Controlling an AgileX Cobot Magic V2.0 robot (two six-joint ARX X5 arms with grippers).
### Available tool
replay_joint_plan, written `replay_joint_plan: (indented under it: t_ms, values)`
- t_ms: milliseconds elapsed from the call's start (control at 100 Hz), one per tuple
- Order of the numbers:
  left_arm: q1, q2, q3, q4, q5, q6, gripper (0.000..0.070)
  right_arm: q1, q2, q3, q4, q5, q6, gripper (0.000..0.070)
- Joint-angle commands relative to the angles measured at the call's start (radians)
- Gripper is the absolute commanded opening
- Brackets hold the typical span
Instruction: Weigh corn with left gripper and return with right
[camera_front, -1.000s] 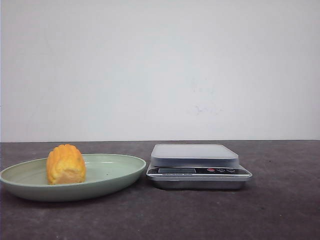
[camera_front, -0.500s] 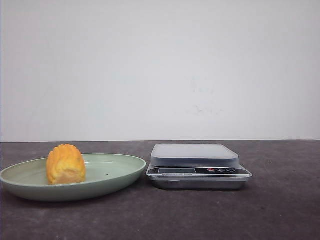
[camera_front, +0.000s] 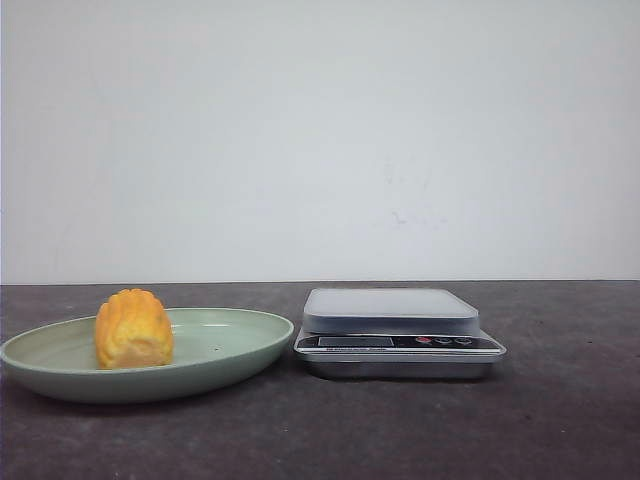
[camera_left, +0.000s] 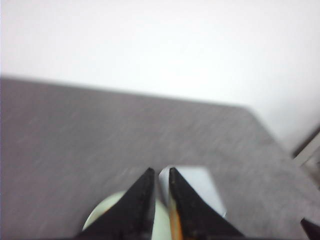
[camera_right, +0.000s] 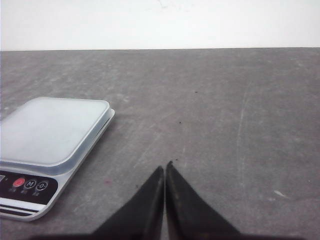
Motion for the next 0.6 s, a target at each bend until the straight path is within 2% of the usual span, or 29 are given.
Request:
replay_joint_plan:
  t_ms: [0,120,270,440,590]
  values:
    - [0.055,-0.076,-0.152,0.162,0.034,0.03,0.0,0.003,-0.001,-0.004,0.011,0.0,0.004,0.0]
    - [0.152,-0.216,-0.369,0.273,0.031,0.08,0.0,0.003,-0.001,-0.004,0.011,0.0,0.004,0.0]
    - [0.245,-0.329,-0.543,0.287,0.032,0.095,0.0,0.003,-0.001,-0.004,0.011,0.0,0.004,0.0]
    - [0.266,-0.386,-0.686,0.339,0.032,0.119,0.0,0.003,-0.001,-0.004,0.011,0.0,0.004,0.0]
    - [0.266,-0.472,-0.802,0.37,0.037,0.178,0.0,0.003,-0.001,-0.004,0.011,0.0,0.004,0.0]
